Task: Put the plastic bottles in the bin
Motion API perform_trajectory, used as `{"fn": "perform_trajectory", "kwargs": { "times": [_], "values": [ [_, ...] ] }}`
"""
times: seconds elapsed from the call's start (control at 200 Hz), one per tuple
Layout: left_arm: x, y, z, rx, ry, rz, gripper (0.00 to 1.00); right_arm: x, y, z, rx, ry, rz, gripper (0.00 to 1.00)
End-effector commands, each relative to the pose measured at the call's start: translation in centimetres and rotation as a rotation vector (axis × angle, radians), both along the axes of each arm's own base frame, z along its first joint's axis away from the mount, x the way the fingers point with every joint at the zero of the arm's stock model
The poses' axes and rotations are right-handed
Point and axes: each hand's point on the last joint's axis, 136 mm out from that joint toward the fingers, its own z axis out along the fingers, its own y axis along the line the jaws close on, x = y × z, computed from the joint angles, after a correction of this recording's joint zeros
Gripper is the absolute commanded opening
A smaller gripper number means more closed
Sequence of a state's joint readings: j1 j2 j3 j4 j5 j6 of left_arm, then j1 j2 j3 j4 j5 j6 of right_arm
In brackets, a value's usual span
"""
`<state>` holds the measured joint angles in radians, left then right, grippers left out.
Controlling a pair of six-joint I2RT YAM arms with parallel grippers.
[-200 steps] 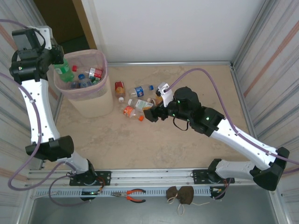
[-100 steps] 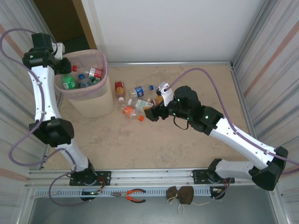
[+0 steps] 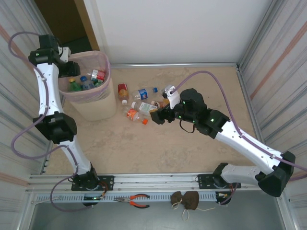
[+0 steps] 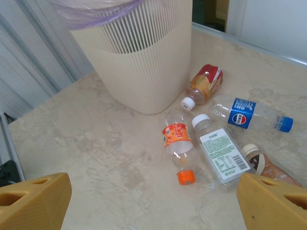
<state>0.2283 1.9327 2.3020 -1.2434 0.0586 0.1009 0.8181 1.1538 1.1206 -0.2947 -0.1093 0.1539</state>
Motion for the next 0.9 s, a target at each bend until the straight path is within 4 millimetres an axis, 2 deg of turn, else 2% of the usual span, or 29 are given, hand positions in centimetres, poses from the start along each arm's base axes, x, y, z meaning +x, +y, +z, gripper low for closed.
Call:
{"fn": "perform_trajectory", "kwargs": {
  "times": [0.0,0.205,0.396,0.601,0.757,0.892],
  "values": [
    [-1.3,-1.1,4.8,-0.010,-0.121,-0.022,0.58,0.1,-0.5,1.0,0.039,-0.005,-0.017,0.88],
    [-2.6,-3.6,6.8,-0.094,-0.178,-0.086,0.58,1.3,-1.3,0.3,-0.005,0.024,-0.072,0.88],
    [-4.5,-8.2,8.2,-0.235,-0.228,-0.204,0.56,3.1,-2.6,-1.7,-0.092,0.084,-0.114,0.88],
    [-7.1,-12.9,8.8,-0.384,-0.252,-0.320,0.56,5.2,-4.0,-5.1,-0.224,0.155,-0.117,0.85],
    [-9.2,-14.9,8.6,-0.423,-0.245,-0.356,0.56,6.3,-4.7,-7.6,-0.296,0.195,-0.051,0.83],
    [-10.9,-16.5,8.0,-0.455,-0.239,-0.388,0.56,8.4,-6.7,-11.0,-0.418,0.209,-0.044,0.82]
  ]
}}
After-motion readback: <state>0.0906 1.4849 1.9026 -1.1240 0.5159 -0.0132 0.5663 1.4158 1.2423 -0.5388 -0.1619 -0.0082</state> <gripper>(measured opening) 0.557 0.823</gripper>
